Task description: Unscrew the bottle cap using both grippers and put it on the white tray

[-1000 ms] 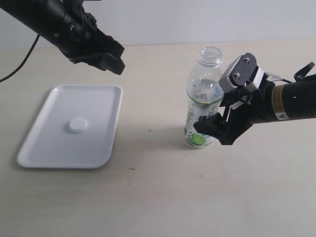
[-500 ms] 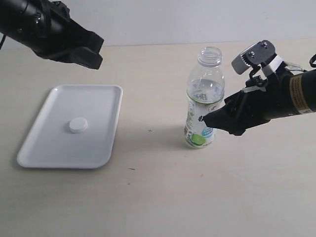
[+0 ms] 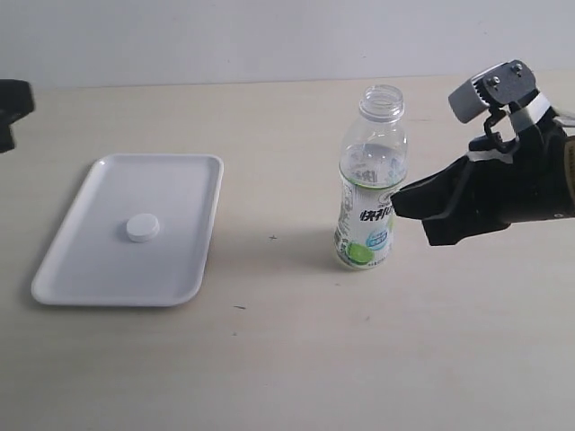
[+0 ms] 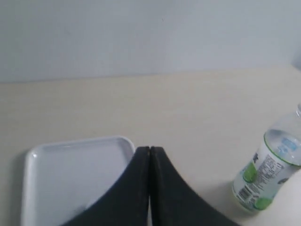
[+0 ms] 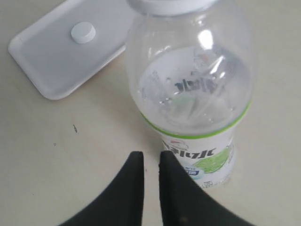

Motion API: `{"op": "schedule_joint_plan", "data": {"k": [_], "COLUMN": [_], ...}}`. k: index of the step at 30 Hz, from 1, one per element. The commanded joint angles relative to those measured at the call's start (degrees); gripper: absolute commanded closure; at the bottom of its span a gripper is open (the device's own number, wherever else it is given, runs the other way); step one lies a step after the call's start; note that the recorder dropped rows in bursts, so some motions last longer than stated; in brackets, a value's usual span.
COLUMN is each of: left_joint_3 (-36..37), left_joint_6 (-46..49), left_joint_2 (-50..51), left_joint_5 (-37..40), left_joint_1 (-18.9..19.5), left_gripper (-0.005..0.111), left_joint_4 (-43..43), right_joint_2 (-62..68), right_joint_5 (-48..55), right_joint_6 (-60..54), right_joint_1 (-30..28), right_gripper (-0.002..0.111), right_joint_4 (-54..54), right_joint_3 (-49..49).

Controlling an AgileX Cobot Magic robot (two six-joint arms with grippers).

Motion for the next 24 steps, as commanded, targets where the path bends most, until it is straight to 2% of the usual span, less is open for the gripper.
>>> {"op": "schedule_joint_plan", "data": {"k": [1, 6, 9, 15, 19, 24], "left_joint_3": [9.72, 18.18, 21.55, 25.2, 27.28, 28.49], "left_joint_6": [-0.55, -0.42, -1.24, -6.27, -9.56, -10.46], "left_joint_2": [-11.1, -20.5, -24.84, -32.22, -38.77, -47.32], "left_joint_5": [-11.68, -20.55, -22.83, -23.44, -23.56, -21.75], "left_joint_1": [0.08, 0.08, 0.08, 0.08, 0.08, 0.08], "left_gripper": [0.107, 0.107, 0.107, 0.107, 0.107, 0.107], "left_joint_4": [-0.89, 0.83, 5.72, 12.02, 17.94, 17.96], "right_joint_2": [-1.96, -4.28, -6.34, -13.07, -21.23, -33.82], "right_joint_5": [-0.43, -0.43, -0.32, -0.54, -0.69, 1.36], "right_joint_6": [1.62, 1.75, 1.38, -0.39, -8.29, -17.51], "right_joint_1": [-0.02, -0.02, -0.02, -0.02, -0.02, -0.02], "right_gripper": [0.108, 0.108, 0.108, 0.108, 0.108, 0.108], "right_joint_4": [-0.07, -0.07, 0.62, 5.21, 10.55, 17.62], "right_joint_3": [0.32, 0.32, 0.32, 0.73, 4.75, 12.71]}}
